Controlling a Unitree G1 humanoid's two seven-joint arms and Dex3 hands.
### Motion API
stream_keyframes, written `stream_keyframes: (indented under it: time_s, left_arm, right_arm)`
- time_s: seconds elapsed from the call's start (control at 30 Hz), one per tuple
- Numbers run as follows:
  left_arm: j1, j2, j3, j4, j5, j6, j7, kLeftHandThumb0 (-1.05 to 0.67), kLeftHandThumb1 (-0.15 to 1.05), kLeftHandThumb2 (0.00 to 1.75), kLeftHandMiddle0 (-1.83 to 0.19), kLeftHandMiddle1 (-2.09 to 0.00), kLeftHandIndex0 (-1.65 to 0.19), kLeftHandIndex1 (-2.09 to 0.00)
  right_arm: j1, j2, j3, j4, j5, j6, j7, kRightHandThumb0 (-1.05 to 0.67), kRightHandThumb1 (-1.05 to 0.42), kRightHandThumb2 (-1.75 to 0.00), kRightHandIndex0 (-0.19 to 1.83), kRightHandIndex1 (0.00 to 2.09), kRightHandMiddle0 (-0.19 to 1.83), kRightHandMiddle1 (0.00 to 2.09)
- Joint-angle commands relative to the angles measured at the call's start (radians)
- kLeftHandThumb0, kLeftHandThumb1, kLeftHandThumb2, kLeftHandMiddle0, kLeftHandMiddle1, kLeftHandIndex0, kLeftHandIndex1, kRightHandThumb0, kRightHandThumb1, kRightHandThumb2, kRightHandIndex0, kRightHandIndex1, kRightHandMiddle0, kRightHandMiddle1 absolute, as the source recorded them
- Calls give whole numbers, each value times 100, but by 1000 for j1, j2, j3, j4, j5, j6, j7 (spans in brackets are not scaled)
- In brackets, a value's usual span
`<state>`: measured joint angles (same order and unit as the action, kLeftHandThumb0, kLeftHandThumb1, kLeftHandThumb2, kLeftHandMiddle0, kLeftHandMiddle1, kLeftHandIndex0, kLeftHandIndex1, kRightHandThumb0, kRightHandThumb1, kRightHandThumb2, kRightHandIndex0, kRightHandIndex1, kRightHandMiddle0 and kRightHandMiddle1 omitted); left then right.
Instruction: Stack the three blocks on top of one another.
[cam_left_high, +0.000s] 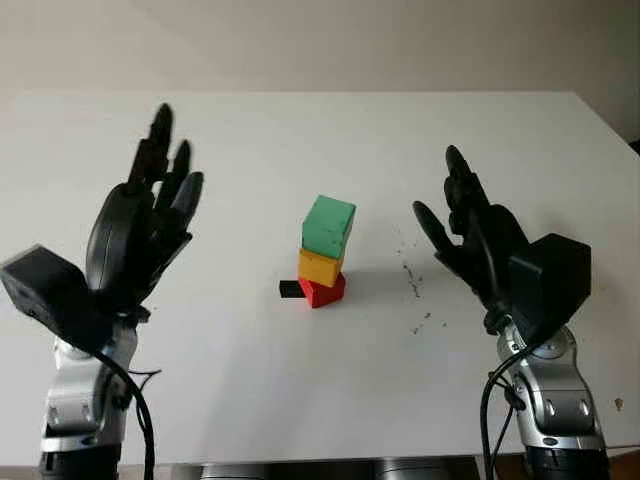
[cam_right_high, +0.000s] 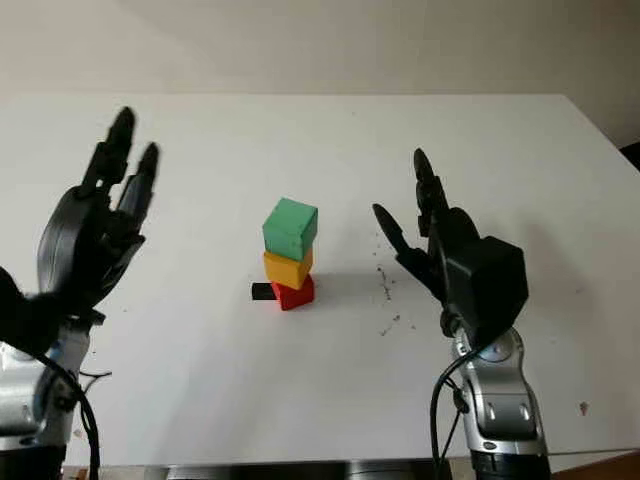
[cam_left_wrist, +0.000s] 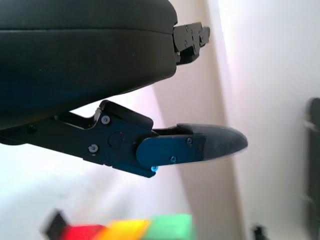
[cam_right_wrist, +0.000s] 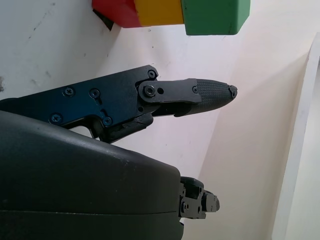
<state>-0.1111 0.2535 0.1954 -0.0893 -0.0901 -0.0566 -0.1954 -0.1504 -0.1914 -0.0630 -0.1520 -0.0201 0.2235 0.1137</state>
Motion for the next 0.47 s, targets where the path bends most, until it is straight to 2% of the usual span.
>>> stream_keyframes:
  time_s: [0.0, 0.2, 0.43]
  left_arm:
    - [25, 0, -18, 14, 40, -27, 20, -71, 105, 62, 19, 0, 19, 0]
    - [72, -34, -41, 23, 51, -37, 41, -75, 105, 63, 19, 0, 19, 0]
    - [80, -47, -59, 45, 30, -54, 21, -74, 105, 62, 19, 0, 19, 0]
  right_arm:
    - [-22, 9, 3, 12, 6, -2, -5, -66, -105, -34, -9, 6, -3, 5]
    - [-30, 14, 16, 37, 3, -10, -9, -68, -105, -39, -12, 4, -6, 4]
    - [-22, 25, 9, 35, 39, -9, -2, -67, -105, -43, -18, 2, -15, 2]
